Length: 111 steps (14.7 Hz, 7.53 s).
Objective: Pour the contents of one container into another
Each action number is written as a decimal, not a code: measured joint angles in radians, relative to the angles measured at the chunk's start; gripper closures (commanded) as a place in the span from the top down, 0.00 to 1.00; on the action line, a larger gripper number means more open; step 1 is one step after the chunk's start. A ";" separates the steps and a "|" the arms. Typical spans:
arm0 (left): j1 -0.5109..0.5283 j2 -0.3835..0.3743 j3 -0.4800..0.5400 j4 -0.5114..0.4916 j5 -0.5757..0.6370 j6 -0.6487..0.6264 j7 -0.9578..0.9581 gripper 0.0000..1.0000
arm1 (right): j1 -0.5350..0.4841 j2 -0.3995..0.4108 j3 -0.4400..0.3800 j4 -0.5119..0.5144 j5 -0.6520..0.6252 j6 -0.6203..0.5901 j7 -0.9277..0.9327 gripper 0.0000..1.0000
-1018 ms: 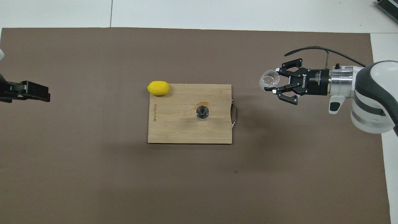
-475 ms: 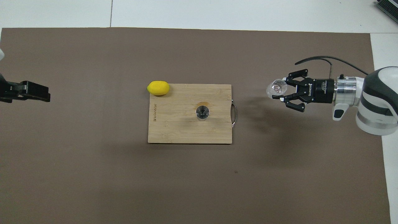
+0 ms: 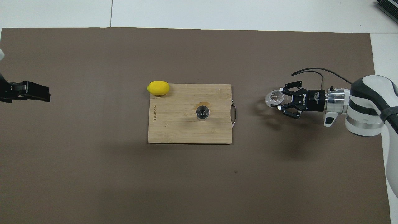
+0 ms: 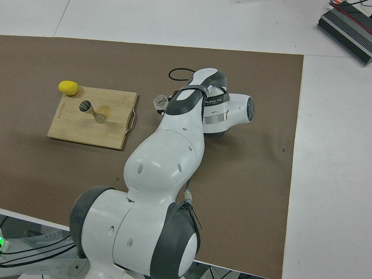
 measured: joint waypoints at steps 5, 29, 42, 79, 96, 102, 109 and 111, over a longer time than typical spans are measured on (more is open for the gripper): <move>0.000 0.000 0.000 0.000 0.000 0.000 0.000 1.00 | -0.036 0.002 -0.001 -0.036 0.000 0.012 -0.034 0.00; 0.000 0.000 0.000 0.000 0.000 0.000 0.000 1.00 | -0.037 0.032 0.007 -0.068 0.000 0.061 -0.144 0.35; 0.000 0.000 0.000 0.000 0.000 0.000 0.000 1.00 | -0.036 0.017 0.007 -0.045 -0.001 -0.041 -0.143 1.00; 0.000 0.000 0.000 0.000 0.000 0.000 0.000 1.00 | 0.064 -0.506 0.055 0.407 -1.313 -0.382 -0.571 1.00; 0.000 0.000 0.000 0.000 0.000 0.000 0.000 1.00 | 0.106 -0.528 0.074 0.373 -1.286 -0.394 -0.575 1.00; 0.000 0.000 0.000 0.000 0.000 0.000 0.000 1.00 | 0.103 -0.525 0.071 0.354 -1.247 -0.349 -0.630 1.00; 0.000 0.000 0.000 0.000 0.000 0.000 0.000 1.00 | 0.103 -0.525 0.071 0.340 -1.272 -0.348 -0.674 1.00; 0.000 0.000 0.000 0.000 0.000 0.000 0.000 1.00 | 0.103 -0.525 0.071 0.340 -1.272 -0.348 -0.674 1.00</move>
